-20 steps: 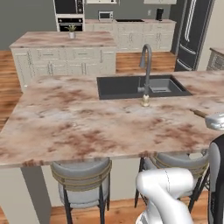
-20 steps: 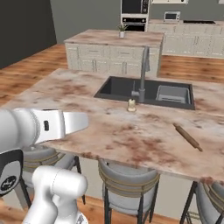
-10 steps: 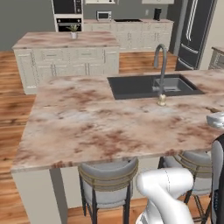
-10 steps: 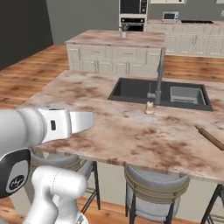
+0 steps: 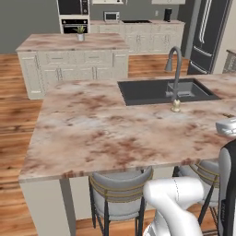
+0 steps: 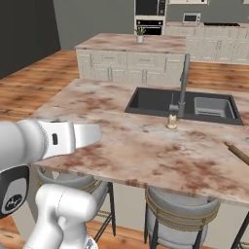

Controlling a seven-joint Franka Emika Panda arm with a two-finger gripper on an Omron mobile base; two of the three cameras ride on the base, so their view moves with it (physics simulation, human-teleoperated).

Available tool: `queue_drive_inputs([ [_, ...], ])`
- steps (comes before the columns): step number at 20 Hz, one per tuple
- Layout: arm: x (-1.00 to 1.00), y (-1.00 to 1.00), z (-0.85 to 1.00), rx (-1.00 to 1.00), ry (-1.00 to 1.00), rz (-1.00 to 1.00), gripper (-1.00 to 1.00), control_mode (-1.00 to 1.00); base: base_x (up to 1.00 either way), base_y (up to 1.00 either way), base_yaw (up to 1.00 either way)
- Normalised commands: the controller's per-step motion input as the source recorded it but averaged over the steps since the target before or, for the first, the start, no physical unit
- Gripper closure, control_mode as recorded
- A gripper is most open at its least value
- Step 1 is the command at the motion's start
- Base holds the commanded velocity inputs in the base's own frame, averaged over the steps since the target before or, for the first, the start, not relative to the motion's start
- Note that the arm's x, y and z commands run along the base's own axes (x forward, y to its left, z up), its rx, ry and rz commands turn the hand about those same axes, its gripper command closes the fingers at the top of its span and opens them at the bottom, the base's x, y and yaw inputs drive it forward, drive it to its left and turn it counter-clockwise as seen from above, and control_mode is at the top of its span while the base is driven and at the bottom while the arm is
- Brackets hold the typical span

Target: Pick the candle and candle from the dining table and place them in the open cabinet. Close the cabinet after placing the objects.

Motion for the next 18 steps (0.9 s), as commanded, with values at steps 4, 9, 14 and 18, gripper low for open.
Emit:
queue_drive_inputs([
  [4,0.00,0.00,0.00,0.00,0.00,0.00,-1.00,1.00,1.00,-0.08,0.01],
  [9,0.00,0.00,0.00,0.00,0.00,0.00,-1.00,1.00,1.00,0.00,0.01],
  [14,0.00,0.00,0.00,0.00,0.00,0.00,-1.00,1.00,0.64,-0.08,0.01],
  [18,0.00,0.00,0.00,0.00,0.00,0.00,-1.00,1.00,0.93,-0.90,0.02],
])
